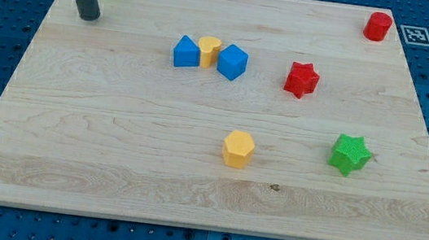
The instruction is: Push your arm to the bottom of the blue cube
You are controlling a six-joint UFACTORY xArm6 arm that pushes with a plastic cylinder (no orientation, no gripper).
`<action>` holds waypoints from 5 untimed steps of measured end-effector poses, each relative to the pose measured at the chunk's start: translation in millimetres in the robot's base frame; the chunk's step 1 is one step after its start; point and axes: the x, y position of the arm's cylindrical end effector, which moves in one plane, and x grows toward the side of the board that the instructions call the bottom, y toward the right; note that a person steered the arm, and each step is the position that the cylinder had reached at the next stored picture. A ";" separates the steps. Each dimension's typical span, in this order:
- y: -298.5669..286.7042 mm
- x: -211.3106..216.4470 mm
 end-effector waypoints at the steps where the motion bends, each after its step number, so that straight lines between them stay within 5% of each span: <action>1: 14.4 24.0; 3: 74.8 96.7; 5: 202.0 147.2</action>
